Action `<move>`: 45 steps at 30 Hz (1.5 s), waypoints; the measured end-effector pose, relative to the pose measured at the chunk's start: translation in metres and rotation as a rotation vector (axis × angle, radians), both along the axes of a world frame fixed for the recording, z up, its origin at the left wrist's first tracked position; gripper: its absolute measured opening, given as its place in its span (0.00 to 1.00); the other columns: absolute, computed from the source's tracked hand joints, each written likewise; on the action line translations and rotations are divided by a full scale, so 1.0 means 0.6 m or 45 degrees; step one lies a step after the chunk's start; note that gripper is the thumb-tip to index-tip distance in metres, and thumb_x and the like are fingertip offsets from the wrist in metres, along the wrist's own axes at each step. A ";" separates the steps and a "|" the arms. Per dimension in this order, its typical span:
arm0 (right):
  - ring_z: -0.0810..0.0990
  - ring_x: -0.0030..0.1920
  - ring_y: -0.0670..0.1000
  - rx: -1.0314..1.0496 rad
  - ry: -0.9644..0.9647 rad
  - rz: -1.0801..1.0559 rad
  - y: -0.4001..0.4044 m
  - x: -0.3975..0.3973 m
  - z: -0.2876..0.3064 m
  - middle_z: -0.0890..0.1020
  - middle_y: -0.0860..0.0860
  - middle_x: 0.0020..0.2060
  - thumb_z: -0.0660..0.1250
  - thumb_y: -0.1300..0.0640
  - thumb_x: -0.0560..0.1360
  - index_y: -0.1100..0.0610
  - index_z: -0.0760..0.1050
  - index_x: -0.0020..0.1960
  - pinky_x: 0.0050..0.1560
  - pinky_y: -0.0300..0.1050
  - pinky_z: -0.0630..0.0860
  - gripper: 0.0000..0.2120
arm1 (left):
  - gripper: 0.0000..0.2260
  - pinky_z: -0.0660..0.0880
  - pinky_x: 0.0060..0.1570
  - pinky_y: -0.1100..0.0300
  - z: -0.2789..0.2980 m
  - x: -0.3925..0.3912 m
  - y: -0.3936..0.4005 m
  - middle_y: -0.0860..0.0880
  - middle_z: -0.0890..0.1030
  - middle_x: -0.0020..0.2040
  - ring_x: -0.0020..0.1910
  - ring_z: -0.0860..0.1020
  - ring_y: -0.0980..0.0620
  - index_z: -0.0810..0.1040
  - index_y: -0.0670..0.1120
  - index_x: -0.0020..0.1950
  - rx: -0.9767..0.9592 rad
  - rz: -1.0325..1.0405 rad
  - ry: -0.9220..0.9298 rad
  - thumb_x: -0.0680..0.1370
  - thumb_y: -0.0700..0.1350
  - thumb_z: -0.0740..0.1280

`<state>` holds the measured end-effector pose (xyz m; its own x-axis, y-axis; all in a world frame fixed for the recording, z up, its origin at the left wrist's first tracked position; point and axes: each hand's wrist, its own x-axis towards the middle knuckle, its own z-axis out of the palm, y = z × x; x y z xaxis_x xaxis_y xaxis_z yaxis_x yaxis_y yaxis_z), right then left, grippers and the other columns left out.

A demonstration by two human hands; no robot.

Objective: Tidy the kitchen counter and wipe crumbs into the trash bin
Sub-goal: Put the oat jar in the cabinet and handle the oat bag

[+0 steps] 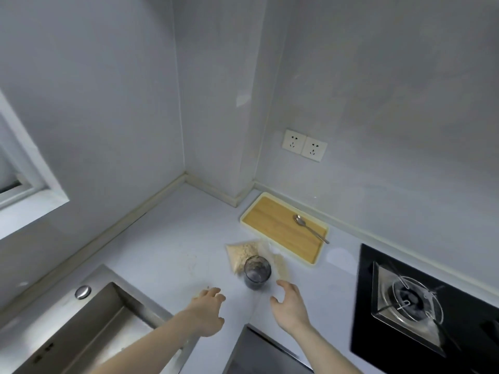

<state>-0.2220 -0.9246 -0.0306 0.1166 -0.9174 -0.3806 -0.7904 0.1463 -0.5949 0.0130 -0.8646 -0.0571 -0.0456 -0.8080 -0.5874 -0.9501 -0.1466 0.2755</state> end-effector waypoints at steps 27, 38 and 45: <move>0.78 0.42 0.55 -0.270 0.043 -0.422 -0.110 -0.025 0.011 0.82 0.48 0.43 0.63 0.57 0.78 0.46 0.75 0.43 0.41 0.45 0.73 0.08 | 0.34 0.52 0.80 0.47 -0.040 -0.031 0.024 0.49 0.37 0.83 0.83 0.45 0.46 0.42 0.47 0.84 0.453 -0.527 -0.134 0.80 0.36 0.53; 0.81 0.43 0.42 -0.419 -0.303 -0.027 -0.094 -0.096 0.154 0.84 0.41 0.41 0.67 0.55 0.80 0.43 0.80 0.40 0.41 0.31 0.72 0.11 | 0.23 0.71 0.67 0.54 0.151 -0.056 -0.074 0.54 0.70 0.73 0.72 0.69 0.49 0.70 0.54 0.73 -0.454 -0.142 0.320 0.78 0.43 0.61; 0.80 0.40 0.47 -0.716 -0.332 0.227 -0.109 -0.081 0.321 0.83 0.45 0.38 0.67 0.50 0.79 0.48 0.79 0.42 0.41 0.42 0.76 0.08 | 0.29 0.66 0.72 0.53 0.356 -0.080 -0.157 0.53 0.63 0.78 0.74 0.64 0.51 0.61 0.54 0.78 -1.051 -0.245 0.417 0.78 0.44 0.65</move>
